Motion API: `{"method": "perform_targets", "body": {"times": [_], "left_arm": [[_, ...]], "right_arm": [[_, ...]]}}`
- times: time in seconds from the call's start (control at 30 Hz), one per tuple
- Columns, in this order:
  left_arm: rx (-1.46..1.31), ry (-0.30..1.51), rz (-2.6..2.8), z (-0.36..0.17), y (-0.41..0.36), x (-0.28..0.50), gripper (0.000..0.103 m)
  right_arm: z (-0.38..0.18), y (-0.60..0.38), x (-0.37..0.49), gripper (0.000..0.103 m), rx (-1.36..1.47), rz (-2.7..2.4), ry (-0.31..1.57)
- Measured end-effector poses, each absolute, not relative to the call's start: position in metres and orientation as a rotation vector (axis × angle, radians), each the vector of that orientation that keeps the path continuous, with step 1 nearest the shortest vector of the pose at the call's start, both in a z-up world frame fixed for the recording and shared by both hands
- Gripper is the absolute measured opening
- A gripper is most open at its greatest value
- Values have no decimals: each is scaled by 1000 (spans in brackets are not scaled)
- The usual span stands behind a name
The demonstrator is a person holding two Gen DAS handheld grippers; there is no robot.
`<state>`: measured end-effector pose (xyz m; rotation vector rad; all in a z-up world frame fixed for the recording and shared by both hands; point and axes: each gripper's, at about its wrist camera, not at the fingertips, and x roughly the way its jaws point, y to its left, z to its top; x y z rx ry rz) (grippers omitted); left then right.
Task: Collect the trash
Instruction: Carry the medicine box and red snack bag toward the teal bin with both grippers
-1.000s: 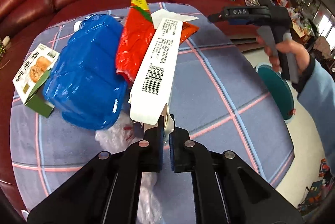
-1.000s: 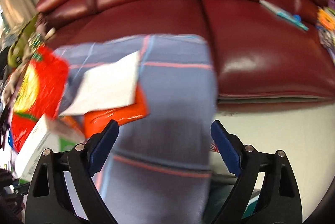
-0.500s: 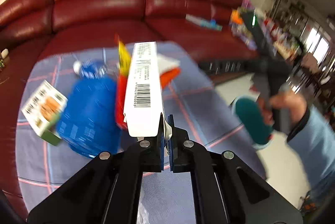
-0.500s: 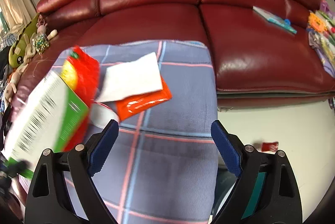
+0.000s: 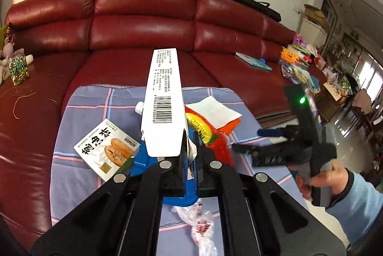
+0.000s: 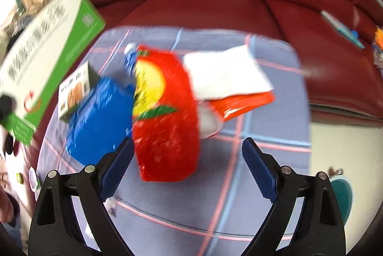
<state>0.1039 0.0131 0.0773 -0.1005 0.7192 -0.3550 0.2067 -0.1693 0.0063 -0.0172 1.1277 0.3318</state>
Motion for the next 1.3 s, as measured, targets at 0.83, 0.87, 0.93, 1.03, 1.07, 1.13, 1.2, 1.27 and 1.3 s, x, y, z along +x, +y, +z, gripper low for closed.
{"method": "perform_targets", "body": {"times": [0.83, 0.87, 0.93, 1.03, 1.07, 1.13, 1.2, 1.27, 1.3], "left_arm": [[-55, 734, -368, 68, -1, 98, 3], [-44, 730, -387, 70, -8, 93, 3], [-24, 729, -432, 73, -26, 83, 4], [-3, 733, -500, 75, -54, 71, 3], [7, 735, -524, 75, -66, 67, 4], [21, 745, -585, 74, -93, 60, 4], [37, 762, -647, 70, -120, 53, 4], [64, 783, -714, 64, -156, 47, 4], [73, 795, -742, 61, -172, 44, 4]], "right_arm": [[9, -188, 163, 44, 18, 350, 1108], [14, -199, 156, 44, 23, 330, 1103], [20, -221, 141, 44, 33, 292, 1097], [33, -256, 116, 44, 65, 229, 1083], [37, -273, 105, 44, 76, 204, 1082], [41, -301, 86, 44, 80, 160, 1086], [43, -330, 66, 45, 85, 110, 1094], [42, -359, 49, 45, 103, 72, 1103], [40, -371, 41, 45, 107, 55, 1106]]}}
